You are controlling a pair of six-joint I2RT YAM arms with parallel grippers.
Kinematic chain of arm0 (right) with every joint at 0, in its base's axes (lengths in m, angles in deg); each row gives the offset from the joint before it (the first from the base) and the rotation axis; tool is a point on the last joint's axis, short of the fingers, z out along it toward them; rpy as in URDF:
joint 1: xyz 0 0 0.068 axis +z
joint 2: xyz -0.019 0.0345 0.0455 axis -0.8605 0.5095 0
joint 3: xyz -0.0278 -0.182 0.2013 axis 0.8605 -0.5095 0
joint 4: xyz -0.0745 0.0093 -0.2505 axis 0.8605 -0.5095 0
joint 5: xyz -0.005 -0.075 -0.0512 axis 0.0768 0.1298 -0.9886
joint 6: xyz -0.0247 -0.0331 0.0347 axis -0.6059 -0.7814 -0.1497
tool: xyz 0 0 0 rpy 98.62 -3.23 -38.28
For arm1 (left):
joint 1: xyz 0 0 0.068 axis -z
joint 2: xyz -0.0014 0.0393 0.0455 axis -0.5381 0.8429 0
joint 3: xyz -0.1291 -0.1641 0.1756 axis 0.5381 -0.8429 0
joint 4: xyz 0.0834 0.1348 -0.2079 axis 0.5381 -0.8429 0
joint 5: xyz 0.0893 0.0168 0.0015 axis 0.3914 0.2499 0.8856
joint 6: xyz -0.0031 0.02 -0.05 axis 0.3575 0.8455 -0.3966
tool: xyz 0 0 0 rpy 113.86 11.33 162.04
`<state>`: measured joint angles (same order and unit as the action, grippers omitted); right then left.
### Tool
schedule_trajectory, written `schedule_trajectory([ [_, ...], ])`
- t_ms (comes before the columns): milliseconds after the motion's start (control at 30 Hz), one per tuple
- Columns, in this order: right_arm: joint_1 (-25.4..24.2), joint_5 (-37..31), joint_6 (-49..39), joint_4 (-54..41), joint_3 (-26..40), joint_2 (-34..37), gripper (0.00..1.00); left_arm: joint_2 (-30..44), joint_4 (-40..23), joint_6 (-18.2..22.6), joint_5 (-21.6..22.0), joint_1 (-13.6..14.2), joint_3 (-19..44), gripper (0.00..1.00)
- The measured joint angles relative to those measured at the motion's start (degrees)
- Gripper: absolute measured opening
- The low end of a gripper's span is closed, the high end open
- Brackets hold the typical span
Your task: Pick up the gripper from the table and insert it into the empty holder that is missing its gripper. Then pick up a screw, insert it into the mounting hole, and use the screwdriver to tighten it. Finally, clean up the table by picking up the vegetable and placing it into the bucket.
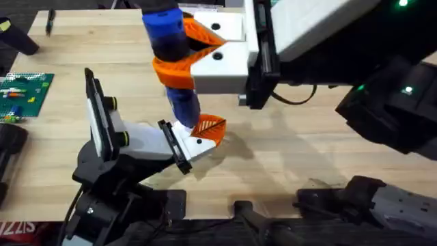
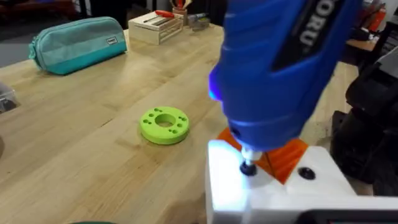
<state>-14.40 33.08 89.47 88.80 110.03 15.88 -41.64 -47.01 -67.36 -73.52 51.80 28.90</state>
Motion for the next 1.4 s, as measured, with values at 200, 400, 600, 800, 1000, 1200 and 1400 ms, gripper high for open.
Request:
schedule_trajectory([
  [200, 0.00, 0.00, -0.01, 0.06, 0.00, 0.00, 0.044, 0.00, 0.00, 0.00, 0.00, 0.00, 0.00, 0.018],
  [400, 0.00, 0.00, -0.02, 0.25, 0.00, 0.00, 0.044, 0.00, 0.00, 0.00, 0.00, 0.00, 0.00, 0.018],
  [600, 0.02, 0.69, 0.08, 3.46, -0.02, 0.99, 0.044, 0.00, 0.56, 0.02, 0.25, 0.00, 0.00, 0.019],
  [800, 0.00, 1.47, 3.32, 10.71, -0.17, 1.31, 0.043, 0.00, 0.53, 0.02, 0.39, 0.00, 0.11, 0.019],
  [1000, -1.17, 1.27, 9.75, 18.91, -0.09, -0.14, 0.043, 0.00, -0.02, 0.00, 0.37, 0.00, 0.04, 0.018],
  [1200, -2.43, 1.25, 12.57, 19.36, -0.09, -0.24, 0.043, 0.00, -0.02, 0.00, 0.37, 0.00, 0.04, 0.018],
  [1400, -3.25, 1.31, 13.18, 19.06, -0.09, -0.24, 0.043, 0.00, -0.02, 0.00, 0.37, 0.00, 0.04, 0.018],
])
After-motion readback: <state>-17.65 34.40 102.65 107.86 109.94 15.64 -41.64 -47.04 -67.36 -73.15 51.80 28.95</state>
